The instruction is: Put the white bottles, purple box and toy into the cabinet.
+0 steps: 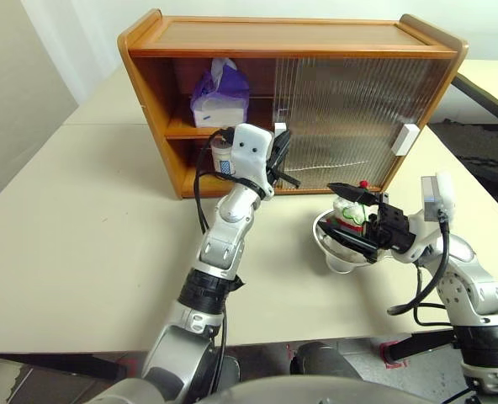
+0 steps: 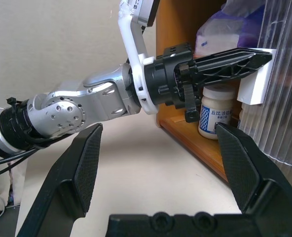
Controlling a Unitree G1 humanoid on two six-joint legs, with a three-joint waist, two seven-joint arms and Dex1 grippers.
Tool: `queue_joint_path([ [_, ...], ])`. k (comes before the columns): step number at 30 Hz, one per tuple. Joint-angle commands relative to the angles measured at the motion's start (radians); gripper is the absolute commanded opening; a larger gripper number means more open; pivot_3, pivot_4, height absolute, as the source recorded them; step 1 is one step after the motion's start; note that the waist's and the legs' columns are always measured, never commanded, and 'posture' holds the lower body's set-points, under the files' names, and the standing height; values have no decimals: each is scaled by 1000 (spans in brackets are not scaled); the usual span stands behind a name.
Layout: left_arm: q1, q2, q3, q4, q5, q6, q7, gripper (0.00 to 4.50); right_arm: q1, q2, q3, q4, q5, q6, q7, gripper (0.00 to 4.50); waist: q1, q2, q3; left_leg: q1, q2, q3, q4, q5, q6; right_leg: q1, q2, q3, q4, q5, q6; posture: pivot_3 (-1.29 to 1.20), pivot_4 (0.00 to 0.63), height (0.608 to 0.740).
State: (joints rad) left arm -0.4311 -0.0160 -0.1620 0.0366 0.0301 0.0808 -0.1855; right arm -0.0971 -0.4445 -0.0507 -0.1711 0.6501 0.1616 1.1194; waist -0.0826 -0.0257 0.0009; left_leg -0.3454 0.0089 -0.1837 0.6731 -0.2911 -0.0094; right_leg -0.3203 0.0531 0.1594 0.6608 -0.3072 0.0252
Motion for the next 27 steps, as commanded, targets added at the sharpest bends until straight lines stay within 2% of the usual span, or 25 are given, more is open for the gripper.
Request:
queue_joint_path([
  [1,18,6,44,-23,-9,31,35,23,-10,-9,4,-3,-7,2,5,4500,0,0,0,0,0,0,0,0,0,0,0,0,0,0,0,-149,0,740],
  [27,64,88,127,-109,12,93,117,23,-12,-7,13,2,-7,5,15,4500,-4,0,0,1,0,0,1,0,0,0,0,0,1,1,0,-135,0,740],
])
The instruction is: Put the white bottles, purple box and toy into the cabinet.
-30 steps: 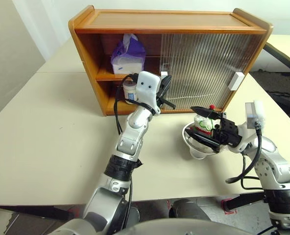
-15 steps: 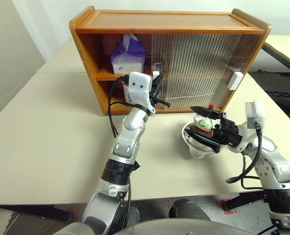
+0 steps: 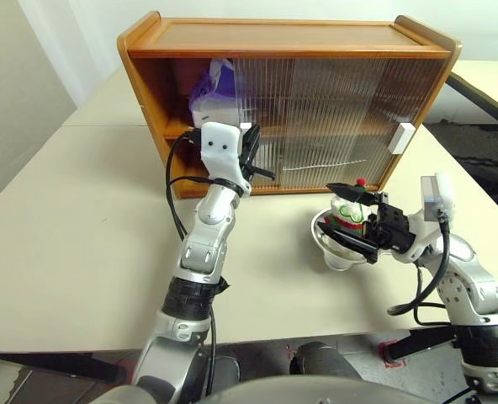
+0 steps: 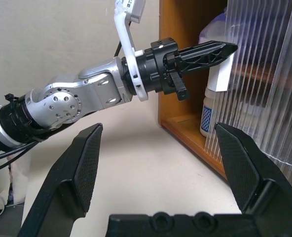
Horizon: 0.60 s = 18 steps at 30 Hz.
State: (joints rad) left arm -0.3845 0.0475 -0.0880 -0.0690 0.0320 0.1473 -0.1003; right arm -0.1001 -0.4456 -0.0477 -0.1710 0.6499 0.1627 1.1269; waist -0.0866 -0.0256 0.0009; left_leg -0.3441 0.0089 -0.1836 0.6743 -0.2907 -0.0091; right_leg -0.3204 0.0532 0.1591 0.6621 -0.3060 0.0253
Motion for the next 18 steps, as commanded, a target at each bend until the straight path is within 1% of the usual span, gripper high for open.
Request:
queue_joint_path([
  [1,23,31,60,-10,11,31,37,23,-12,-8,10,6,-7,3,11,4500,0,0,0,0,0,0,0,0,0,0,0,0,0,0,0,-135,0,740],
  [14,81,124,141,-53,9,46,57,23,-42,-7,10,37,-12,-2,29,4500,0,0,0,4,0,0,-3,0,-1,-1,0,0,3,-1,1,-120,0,740],
  [16,84,135,154,-50,10,44,58,23,-46,-6,11,41,-13,-1,30,4500,1,0,0,4,0,0,-5,0,-1,-1,0,0,3,0,0,-117,0,740],
  [18,84,146,164,-49,10,44,60,23,-49,-6,11,45,-13,-2,32,4500,5,0,0,4,0,0,-6,1,-2,-2,0,0,3,2,-6,-114,0,740],
])
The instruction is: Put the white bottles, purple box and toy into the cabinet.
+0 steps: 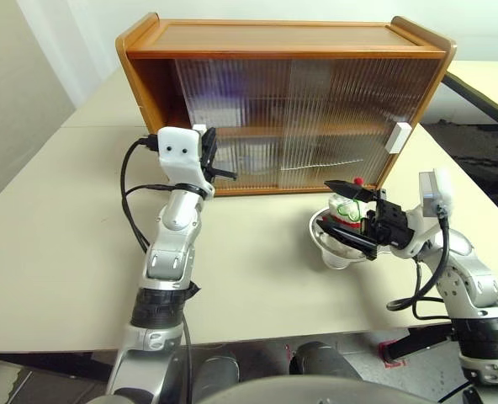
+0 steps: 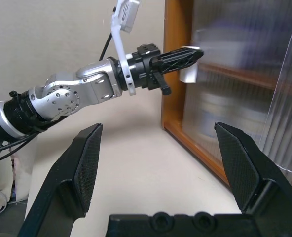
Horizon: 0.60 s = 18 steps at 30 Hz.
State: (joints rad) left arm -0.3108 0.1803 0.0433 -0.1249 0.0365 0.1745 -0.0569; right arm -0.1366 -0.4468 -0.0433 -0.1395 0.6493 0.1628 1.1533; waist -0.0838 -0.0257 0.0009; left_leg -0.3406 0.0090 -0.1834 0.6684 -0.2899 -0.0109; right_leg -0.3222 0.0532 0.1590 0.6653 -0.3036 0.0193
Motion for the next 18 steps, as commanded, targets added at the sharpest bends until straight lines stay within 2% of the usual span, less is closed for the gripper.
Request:
queue_joint_path([
  [1,10,16,39,8,6,16,19,23,-14,-5,7,15,-13,-2,7,4500,4,0,0,0,0,0,-1,0,0,0,0,0,0,0,0,-114,0,740],
  [18,49,68,112,-16,7,29,42,23,-14,5,10,12,-3,3,8,4500,13,0,0,1,0,0,-6,2,-4,0,0,0,0,-2,-1,-104,1,740],
])
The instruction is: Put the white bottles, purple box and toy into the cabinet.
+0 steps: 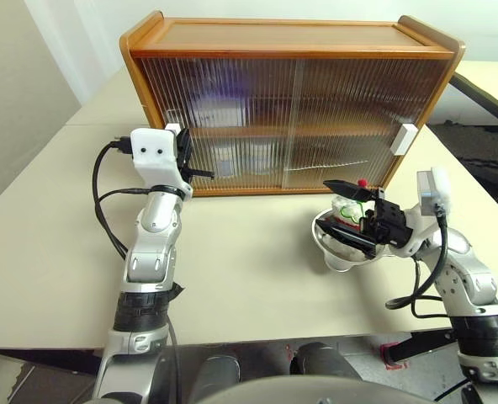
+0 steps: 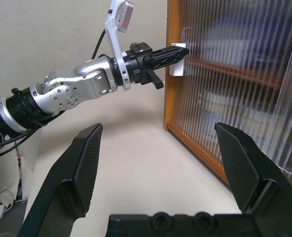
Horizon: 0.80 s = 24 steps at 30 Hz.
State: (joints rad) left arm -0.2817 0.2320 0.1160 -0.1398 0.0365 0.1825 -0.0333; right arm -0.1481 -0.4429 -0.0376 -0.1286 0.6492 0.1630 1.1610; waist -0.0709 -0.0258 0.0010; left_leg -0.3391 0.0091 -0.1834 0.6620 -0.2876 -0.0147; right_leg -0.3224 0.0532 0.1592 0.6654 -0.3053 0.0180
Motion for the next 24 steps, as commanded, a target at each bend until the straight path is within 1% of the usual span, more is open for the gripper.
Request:
queue_joint_path([
  [1,21,19,42,-2,6,21,18,23,-3,2,6,1,-4,3,0,4500,0,0,0,0,0,0,0,0,0,0,0,0,0,0,0,-100,1,740],
  [8,20,25,44,-15,0,27,22,23,-8,9,7,4,-6,3,-5,4500,-1,0,0,2,0,0,-2,0,-1,0,0,0,0,-1,-1,-105,2,740],
  [12,23,13,30,-29,-59,23,-33,23,-6,7,5,3,-7,3,-7,4500,0,0,0,2,0,0,-2,0,-1,0,0,0,0,-1,-1,-105,2,740],
  [15,44,9,7,-35,-131,-16,-120,604,-2,5,5,0,-8,4,-9,4500,5,0,0,2,0,0,-2,0,-1,0,0,0,0,-1,-1,-105,4,740],
  [18,86,10,-7,-81,-201,-39,-206,1595,1,5,0,0,-10,-1,-17,4500,9,0,0,1,0,0,-2,0,-1,0,0,0,0,-1,-2,-117,5,740],
  [19,107,24,-22,-100,-221,-54,-255,1903,2,4,-3,1,-13,-3,-20,4500,10,-1,0,1,0,0,-2,0,-1,0,0,0,0,-2,-2,-117,5,740],
  [22,158,63,-50,-125,-254,-81,-358,3005,5,-1,-7,5,-14,-5,-23,4500,14,-1,0,-1,0,-1,-2,0,-4,-1,0,0,0,-3,-2,-113,6,740],
  [24,199,96,-40,-125,-294,-113,-434,3659,6,-12,-24,13,-2,10,-29,4500,15,-1,0,-1,0,-1,-2,0,-4,-1,0,0,0,-3,-2,-113,6,740],
])
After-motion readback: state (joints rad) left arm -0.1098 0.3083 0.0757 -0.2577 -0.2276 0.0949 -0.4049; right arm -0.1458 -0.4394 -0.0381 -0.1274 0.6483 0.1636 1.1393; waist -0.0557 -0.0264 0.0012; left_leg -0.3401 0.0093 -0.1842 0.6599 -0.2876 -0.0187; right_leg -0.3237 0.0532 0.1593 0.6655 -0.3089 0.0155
